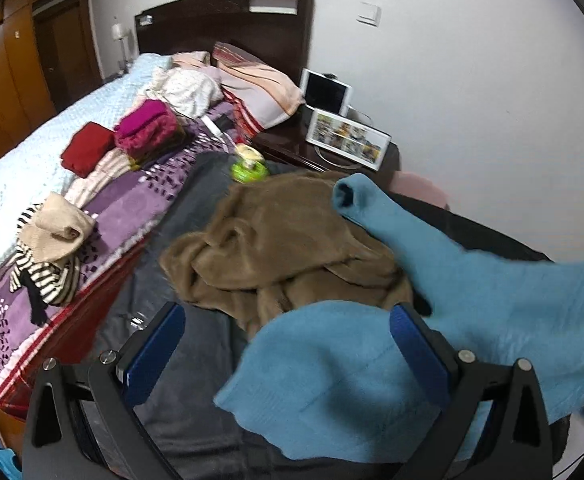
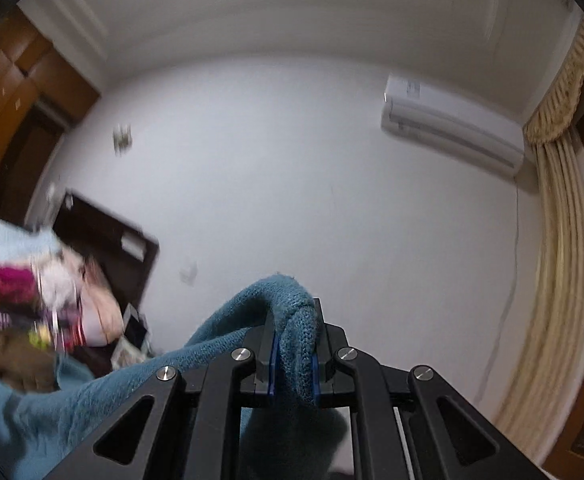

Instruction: Fold clothes

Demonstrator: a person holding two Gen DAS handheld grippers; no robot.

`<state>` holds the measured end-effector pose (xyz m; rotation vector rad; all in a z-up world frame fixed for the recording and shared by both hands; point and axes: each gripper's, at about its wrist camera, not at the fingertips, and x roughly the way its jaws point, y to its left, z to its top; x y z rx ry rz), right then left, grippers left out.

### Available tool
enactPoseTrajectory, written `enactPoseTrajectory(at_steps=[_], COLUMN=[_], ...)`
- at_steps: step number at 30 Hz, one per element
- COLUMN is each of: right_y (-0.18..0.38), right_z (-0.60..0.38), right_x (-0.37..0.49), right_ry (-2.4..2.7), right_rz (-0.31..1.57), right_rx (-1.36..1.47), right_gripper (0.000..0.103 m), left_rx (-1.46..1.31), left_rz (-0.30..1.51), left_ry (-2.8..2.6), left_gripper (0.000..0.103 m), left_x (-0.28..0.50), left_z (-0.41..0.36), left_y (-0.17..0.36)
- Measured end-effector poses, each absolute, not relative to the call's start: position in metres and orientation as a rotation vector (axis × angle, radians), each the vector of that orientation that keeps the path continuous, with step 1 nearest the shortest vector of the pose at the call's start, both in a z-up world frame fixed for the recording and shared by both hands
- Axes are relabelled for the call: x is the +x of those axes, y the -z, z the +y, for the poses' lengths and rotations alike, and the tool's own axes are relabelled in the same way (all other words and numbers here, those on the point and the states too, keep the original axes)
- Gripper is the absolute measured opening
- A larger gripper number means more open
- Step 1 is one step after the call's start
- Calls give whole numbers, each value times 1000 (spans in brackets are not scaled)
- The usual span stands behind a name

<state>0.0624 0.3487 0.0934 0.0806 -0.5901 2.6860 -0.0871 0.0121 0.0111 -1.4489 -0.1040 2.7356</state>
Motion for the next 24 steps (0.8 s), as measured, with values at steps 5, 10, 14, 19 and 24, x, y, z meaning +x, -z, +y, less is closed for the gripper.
enactPoseTrajectory(at_steps=[5, 10, 14, 19, 24], right_y=[-53, -14, 10, 25, 35], right_z=[408, 460, 493, 511, 518], right_x=[97, 124, 138, 140, 129], right_ry=[-2595, -2509, -2443, -2385, -2344], right_rz=[-597, -527, -428, -372, -342], right_rx=[-195, -411, -535, -623, -690], right_gripper=[12, 12, 12, 12, 12], left_rx=[-1463, -1486, -1537, -1539, -1452], left_rz=[-14, 101, 190, 223, 353], left_ry=[-2640, -2528, -2437, -2322, -2158], left_gripper=[103, 103, 103, 103, 103], left_x=[-81, -84, -101, -127, -134], left_z=[77, 143, 187, 238, 308], left_y=[2, 21, 45, 78, 118])
